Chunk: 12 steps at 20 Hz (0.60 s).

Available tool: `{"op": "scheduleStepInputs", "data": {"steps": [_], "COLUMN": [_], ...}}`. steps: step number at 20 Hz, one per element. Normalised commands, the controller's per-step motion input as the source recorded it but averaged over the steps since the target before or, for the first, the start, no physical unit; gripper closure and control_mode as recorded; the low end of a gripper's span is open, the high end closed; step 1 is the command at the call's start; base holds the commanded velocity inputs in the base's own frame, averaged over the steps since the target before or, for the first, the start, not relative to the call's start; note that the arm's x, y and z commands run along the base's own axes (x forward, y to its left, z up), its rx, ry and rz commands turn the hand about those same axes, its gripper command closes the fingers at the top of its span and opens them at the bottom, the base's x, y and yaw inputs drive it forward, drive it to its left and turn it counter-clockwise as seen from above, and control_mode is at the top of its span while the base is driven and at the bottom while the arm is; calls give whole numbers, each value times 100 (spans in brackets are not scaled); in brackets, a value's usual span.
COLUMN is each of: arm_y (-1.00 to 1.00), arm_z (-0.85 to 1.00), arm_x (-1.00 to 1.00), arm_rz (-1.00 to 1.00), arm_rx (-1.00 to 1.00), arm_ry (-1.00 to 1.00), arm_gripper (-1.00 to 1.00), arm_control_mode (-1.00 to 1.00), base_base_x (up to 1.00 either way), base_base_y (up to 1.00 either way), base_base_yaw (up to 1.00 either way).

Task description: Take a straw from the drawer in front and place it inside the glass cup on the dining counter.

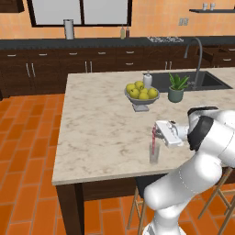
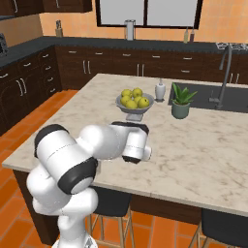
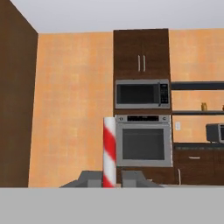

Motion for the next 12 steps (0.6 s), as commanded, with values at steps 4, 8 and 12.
{"op": "scheduleStepInputs", "data": {"steps": [4,8,12], "arm_y": [-3,0,0], "arm_z": [-34,-15,0], "arm_x": [-9,-1,-2], "arm_rz": [0,0,0], "arm_rx": [-4,-4,0], "arm_ry": [0,0,-1], "arm_gripper": [100,-100,-100], "arm_control_mode": [-100,-100,-100], "base_base_x": [0,0,0], "base_base_y": [0,0,0], "base_base_yaw": [0,0,0]}}
